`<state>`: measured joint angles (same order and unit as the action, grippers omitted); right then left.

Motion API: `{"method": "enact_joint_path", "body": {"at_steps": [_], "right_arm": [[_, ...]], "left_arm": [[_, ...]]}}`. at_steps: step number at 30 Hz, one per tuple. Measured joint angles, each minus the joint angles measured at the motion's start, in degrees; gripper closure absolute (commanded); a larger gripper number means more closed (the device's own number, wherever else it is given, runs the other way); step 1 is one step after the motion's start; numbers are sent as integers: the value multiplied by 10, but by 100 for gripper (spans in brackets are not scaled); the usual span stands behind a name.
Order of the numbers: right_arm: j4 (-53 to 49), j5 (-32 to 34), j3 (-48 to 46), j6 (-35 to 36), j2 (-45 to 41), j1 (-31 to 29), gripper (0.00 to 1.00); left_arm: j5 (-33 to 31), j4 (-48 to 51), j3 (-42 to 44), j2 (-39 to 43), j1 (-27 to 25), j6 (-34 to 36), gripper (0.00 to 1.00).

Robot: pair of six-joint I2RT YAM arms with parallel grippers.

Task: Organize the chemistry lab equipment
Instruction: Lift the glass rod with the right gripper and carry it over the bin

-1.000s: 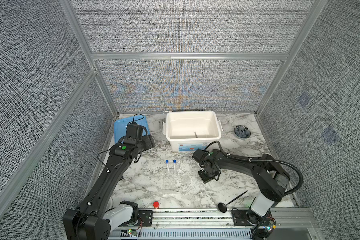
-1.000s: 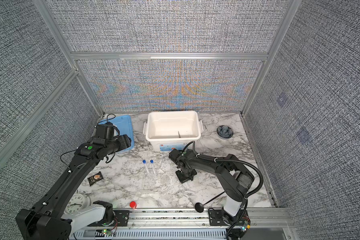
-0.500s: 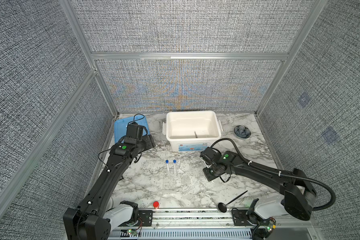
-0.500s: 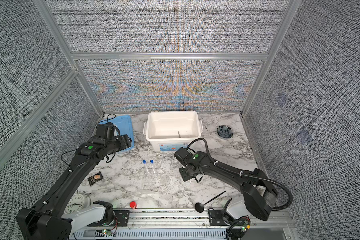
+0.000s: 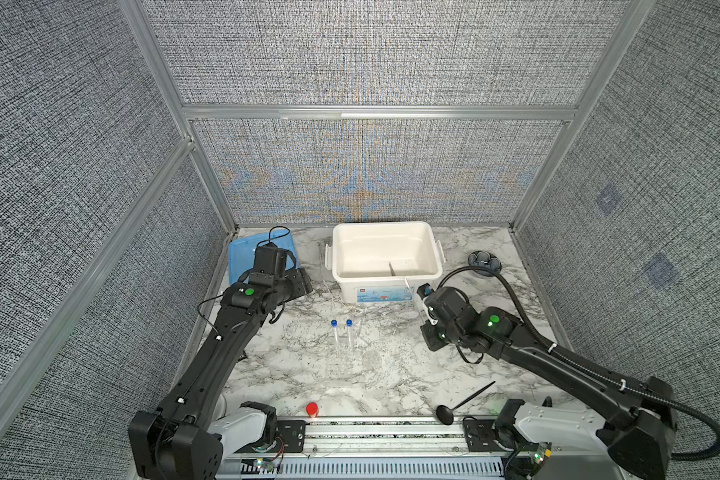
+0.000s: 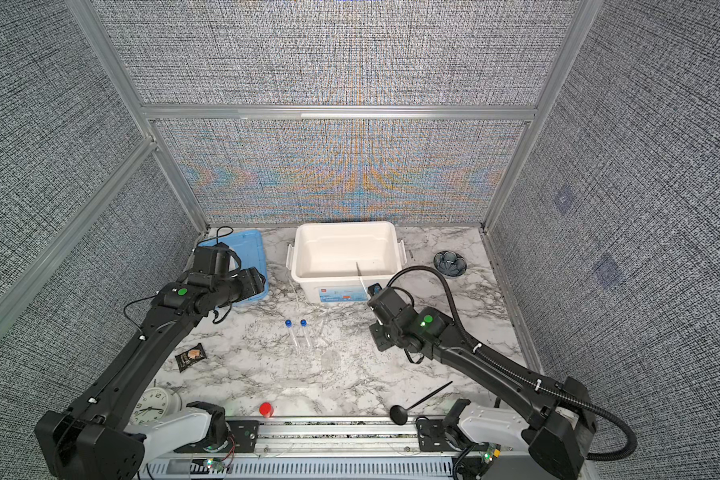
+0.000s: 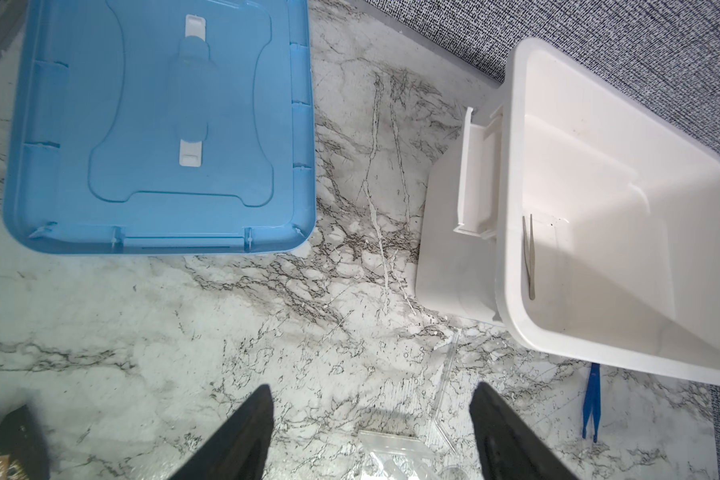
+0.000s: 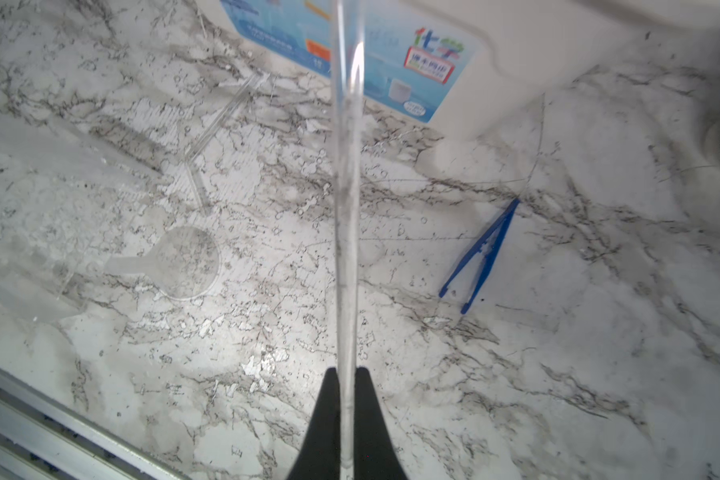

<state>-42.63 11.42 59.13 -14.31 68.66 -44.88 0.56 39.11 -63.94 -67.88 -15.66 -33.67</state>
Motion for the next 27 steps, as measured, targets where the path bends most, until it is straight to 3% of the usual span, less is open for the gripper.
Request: {"method": "enact_joint_path", "body": {"at_steps": [12, 16, 27], "right_arm": [[-8, -32, 274, 177, 191, 111, 94], [-9, -47, 340, 238, 252, 118, 94], [-5, -85, 422, 348, 353, 134, 94]], "left_arm": [[16, 4, -12, -4, 0, 0, 24], [16, 14, -4, 7, 0, -1, 23], [45, -20, 49, 39, 0, -9, 23]]}}
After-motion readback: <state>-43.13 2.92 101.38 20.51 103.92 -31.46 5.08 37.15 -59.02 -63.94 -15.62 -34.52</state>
